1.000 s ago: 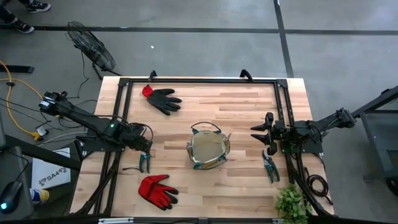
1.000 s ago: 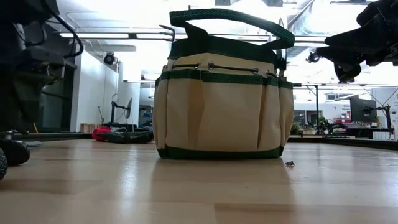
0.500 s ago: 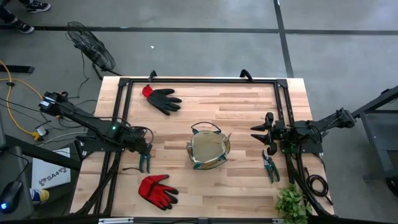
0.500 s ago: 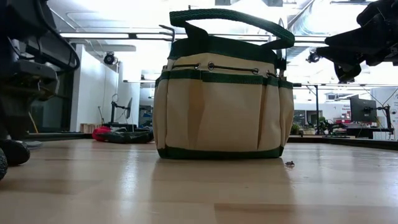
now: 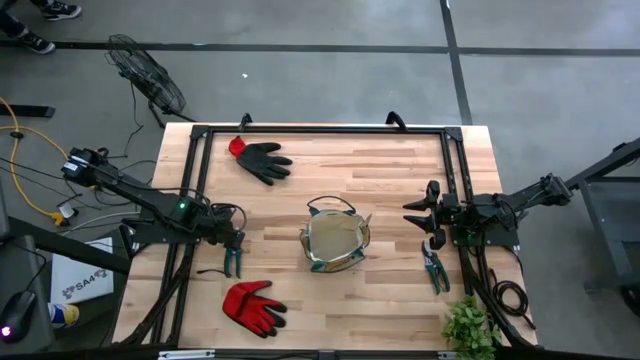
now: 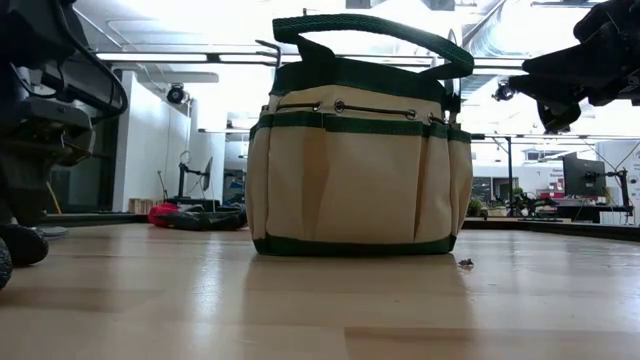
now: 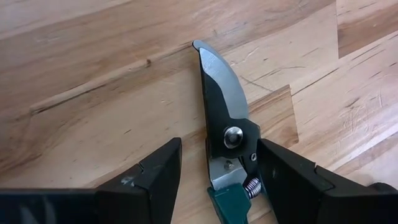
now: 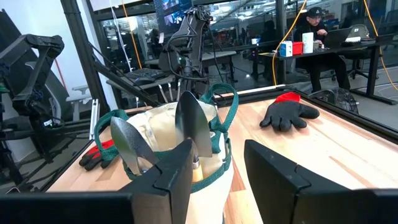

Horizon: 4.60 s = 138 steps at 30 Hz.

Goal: Pick & Place Garden tools in Gardening bag
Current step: Put the green shear scissors into the gardening bag

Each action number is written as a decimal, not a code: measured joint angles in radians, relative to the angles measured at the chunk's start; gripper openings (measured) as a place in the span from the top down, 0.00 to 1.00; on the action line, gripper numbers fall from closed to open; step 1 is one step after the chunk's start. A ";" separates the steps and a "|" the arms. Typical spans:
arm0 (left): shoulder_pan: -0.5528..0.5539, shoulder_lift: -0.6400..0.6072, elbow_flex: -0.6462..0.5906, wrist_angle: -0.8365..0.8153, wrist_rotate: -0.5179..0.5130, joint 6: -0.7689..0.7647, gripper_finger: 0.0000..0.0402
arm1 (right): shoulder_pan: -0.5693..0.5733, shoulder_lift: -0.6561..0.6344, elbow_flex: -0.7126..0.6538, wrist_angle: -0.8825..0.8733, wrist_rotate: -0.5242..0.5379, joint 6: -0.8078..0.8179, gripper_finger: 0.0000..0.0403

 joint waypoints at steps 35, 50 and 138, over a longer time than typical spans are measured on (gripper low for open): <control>-0.001 -0.031 -0.002 -0.004 0.116 -0.009 0.49 | 0.000 0.000 0.000 0.000 0.000 0.000 0.66; -0.078 -0.078 0.059 -0.104 0.095 -0.055 0.49 | 0.000 0.000 0.000 0.000 0.000 0.000 0.66; -0.380 0.256 0.140 0.095 0.027 1.601 0.65 | 0.000 0.000 0.000 0.000 0.000 0.000 0.66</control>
